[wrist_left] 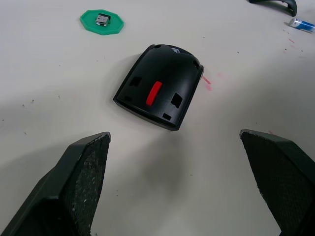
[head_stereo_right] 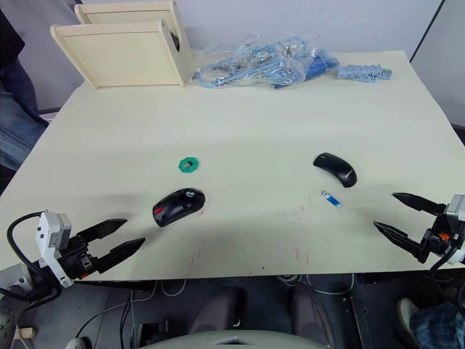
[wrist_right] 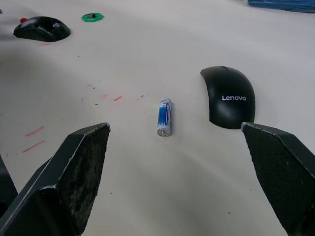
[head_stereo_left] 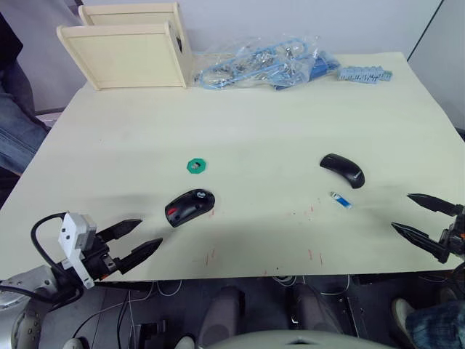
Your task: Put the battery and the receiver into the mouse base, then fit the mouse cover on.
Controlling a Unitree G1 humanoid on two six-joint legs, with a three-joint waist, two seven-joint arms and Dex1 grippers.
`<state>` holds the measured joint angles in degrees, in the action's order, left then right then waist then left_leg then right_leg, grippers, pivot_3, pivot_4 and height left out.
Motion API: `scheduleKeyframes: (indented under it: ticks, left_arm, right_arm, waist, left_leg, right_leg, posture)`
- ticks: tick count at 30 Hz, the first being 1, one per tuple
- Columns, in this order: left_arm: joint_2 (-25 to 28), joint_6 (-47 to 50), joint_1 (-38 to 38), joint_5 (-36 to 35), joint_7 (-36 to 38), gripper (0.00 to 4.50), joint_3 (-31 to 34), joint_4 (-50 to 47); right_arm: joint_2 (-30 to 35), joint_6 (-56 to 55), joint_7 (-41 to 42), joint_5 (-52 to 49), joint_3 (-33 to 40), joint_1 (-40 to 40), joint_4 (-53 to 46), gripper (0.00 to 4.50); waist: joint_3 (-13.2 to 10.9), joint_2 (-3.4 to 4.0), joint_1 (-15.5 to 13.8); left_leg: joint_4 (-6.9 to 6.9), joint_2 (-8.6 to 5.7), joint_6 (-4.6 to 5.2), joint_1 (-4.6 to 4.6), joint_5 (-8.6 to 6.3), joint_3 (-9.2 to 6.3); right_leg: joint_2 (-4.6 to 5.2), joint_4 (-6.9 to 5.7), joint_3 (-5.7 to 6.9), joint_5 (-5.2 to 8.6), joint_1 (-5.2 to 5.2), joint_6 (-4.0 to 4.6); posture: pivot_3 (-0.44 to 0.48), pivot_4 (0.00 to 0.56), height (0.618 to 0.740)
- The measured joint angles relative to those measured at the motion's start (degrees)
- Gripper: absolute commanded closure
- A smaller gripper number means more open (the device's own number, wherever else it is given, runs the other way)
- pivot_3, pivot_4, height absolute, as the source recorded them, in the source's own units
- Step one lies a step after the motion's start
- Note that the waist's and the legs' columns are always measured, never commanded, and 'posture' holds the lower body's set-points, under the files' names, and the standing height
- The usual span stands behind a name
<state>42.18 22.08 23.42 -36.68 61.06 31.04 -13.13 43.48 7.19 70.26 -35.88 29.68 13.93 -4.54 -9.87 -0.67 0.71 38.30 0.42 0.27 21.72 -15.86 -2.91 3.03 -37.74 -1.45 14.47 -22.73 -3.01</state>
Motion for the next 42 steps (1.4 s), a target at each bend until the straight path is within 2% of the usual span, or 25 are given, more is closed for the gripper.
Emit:
scheduleKeyframes:
  ticks: [11,17,24,30,35,42]
  left_arm:
    - [1.86,2.43,-3.04,-1.54,0.13,0.03,0.03,-0.23]
    - [4.89,3.39,-3.73,-2.16,2.61,0.03,0.23,-1.21]
    - [10.27,3.31,-9.16,-1.48,7.63,0.03,-0.69,0.79]
    - [12.89,0.33,-13.71,1.92,11.22,0.03,-4.26,4.03]
    - [15.92,0.91,-20.50,5.67,12.44,0.03,-11.27,6.58]
    - [16.04,2.40,-27.86,8.42,12.15,0.03,-18.01,10.84]
  right_arm:
    - [-0.70,0.20,0.32,-1.31,-0.61,-3.24,-1.20,0.00]
    - [-0.57,1.26,2.33,-4.17,-2.71,-6.81,-5.00,0.00]
    - [1.46,4.19,4.38,-7.28,-5.61,-11.64,-9.68,0.00]
    - [2.95,6.74,4.41,-9.82,-5.72,-12.06,-14.97,0.00]
    - [2.99,8.90,2.84,-11.94,-5.69,-10.87,-20.02,0.00]
    - [2.94,9.96,0.96,-13.12,-5.41,-8.56,-23.09,0.00]
  waist:
    - [0.00,0.01,0.11]
    - [-0.01,0.01,0.08]
    - [-0.02,0.01,-0.07]
    - [-0.03,0.02,0.00]
    - [-0.04,0.00,-0.18]
    - [-0.09,-0.07,0.04]
  left_leg:
    - [0.00,0.00,0.00,0.00,0.00,-0.01]
    - [0.00,0.01,0.00,-0.01,0.00,-0.02]
    - [0.00,-0.04,0.00,0.04,0.00,-0.11]
    - [0.00,-0.03,0.00,0.03,0.00,-0.11]
    - [0.01,-0.05,0.00,0.05,0.00,-0.17]
    - [0.01,-0.06,0.00,0.05,0.00,-0.16]
  right_leg:
    - [0.00,-0.02,0.00,-0.01,-0.01,-0.02]
    - [0.00,-0.05,0.01,-0.01,-0.01,-0.02]
    - [-0.01,-0.04,0.11,-0.01,-0.02,-0.02]
    - [-0.02,-0.04,0.11,-0.02,-0.02,-0.02]
    - [-0.02,-0.05,0.16,-0.02,-0.01,-0.03]
    - [-0.03,-0.08,0.14,-0.02,-0.03,-0.03]
  posture:
    - [0.000,0.150,0.740]
    - [0.000,0.150,0.740]
    - [0.000,0.150,0.740]
    - [0.000,0.150,0.740]
    - [0.000,0.150,0.740]
    - [0.000,0.150,0.740]
